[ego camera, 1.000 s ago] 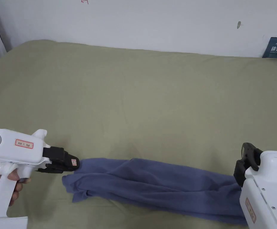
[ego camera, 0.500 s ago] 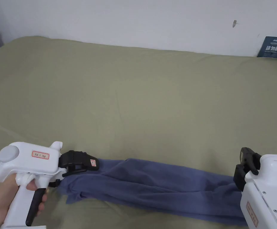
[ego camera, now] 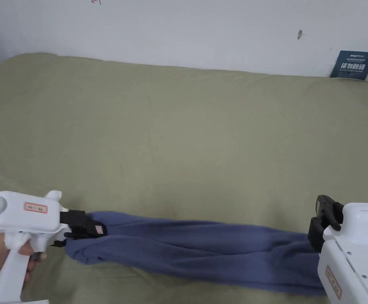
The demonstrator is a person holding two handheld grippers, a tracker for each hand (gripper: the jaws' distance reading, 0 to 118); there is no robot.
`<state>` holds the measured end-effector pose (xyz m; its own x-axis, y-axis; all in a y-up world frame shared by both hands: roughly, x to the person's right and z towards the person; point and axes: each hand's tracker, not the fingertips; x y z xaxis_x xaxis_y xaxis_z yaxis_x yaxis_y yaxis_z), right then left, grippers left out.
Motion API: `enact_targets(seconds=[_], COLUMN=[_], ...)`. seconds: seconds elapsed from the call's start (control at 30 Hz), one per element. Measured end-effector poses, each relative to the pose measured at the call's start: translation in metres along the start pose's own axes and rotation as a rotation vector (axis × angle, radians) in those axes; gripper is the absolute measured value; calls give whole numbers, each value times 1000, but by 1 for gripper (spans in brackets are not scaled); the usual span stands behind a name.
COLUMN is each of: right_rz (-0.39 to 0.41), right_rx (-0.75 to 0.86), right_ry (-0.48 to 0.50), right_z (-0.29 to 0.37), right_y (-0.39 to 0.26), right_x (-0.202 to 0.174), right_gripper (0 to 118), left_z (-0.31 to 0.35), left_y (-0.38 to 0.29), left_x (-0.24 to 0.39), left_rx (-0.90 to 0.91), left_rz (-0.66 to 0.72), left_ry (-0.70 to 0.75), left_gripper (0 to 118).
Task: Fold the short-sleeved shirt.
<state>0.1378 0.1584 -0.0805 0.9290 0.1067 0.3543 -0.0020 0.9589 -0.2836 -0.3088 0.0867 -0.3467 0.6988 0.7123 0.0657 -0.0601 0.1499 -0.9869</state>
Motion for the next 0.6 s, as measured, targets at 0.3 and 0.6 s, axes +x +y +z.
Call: enact_targets(seconds=[0.3, 0.6], right_rz=[-12, -24], right_rx=[22, 23], right_ry=[14, 31], right_z=[3, 10], right_y=[3, 2], right_x=[1, -1], right_gripper=[0, 0], left_z=[90, 73], left_y=[-7, -14], left_x=[-8, 99], left_rx=[85, 91], left_rz=[-48, -294], left_ry=[135, 209], left_gripper=[7, 7])
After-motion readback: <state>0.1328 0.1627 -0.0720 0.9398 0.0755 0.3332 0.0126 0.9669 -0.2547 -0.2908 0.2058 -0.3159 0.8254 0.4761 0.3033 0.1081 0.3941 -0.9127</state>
